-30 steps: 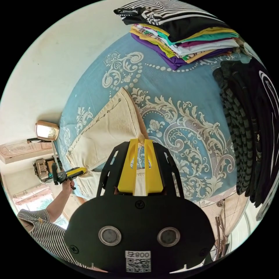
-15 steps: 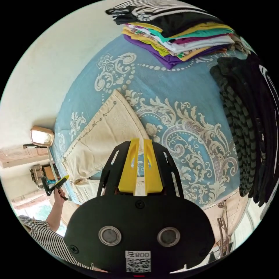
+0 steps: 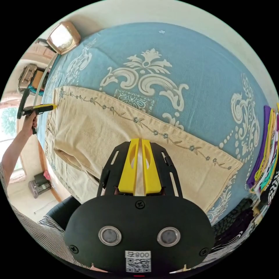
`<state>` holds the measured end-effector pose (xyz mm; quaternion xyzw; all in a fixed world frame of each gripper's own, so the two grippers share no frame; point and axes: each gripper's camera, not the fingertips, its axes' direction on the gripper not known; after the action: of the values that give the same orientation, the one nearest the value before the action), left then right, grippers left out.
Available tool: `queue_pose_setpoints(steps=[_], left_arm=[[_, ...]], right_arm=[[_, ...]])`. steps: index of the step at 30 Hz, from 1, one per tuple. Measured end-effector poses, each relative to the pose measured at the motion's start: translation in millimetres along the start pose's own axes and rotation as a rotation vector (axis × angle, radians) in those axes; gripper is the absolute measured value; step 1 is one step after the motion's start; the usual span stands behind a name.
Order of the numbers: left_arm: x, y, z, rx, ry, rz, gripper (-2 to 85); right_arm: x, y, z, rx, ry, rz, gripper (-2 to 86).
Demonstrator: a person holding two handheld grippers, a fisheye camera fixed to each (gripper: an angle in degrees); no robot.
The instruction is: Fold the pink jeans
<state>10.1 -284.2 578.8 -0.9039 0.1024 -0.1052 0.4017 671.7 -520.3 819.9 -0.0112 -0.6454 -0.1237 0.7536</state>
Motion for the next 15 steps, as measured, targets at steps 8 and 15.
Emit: queue_pose_setpoints(steps=[8, 15], left_arm=[[-23, 41, 17, 0.109, 0.071, 0.021, 0.3], [-19, 74, 29, 0.185, -0.06, 0.132, 0.3]], right_arm=[[19, -2, 48, 0.07, -0.114, 0.032, 0.5], [6, 5, 97, 0.185, -0.007, -0.016, 0.7]])
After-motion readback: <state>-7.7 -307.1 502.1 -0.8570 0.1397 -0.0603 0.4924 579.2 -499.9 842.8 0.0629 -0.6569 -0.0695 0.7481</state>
